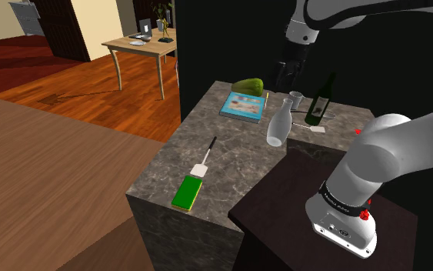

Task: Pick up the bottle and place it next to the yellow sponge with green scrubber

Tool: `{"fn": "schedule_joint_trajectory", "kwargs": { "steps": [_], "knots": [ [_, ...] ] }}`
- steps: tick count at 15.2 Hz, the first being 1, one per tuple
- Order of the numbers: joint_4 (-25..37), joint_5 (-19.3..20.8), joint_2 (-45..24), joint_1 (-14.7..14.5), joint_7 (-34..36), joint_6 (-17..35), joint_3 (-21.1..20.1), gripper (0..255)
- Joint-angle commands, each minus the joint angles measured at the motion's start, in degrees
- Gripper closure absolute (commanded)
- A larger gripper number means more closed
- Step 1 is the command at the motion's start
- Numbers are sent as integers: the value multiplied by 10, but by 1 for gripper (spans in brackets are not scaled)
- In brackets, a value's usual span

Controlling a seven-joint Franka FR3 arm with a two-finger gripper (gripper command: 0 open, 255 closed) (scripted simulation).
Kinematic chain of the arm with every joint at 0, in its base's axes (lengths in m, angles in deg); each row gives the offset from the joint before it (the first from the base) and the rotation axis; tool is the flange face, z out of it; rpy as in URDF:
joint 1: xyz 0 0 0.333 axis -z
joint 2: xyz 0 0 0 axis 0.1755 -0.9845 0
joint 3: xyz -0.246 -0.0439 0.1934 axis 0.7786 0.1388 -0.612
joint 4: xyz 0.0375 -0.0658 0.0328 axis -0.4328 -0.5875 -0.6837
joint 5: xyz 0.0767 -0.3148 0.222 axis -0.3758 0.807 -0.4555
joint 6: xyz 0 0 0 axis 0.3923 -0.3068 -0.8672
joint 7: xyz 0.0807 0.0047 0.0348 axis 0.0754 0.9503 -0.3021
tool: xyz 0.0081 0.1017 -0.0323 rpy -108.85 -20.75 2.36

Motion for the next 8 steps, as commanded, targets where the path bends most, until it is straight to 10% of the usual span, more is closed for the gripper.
{"fn": "schedule_joint_trajectory", "kwargs": {
  "steps": [1, 8],
  "knots": [
    [-17, 17, -7, 12, -25, 31, 24, 0],
    [-43, 63, -70, 48, -113, 141, 112, 0]
  ]
}}
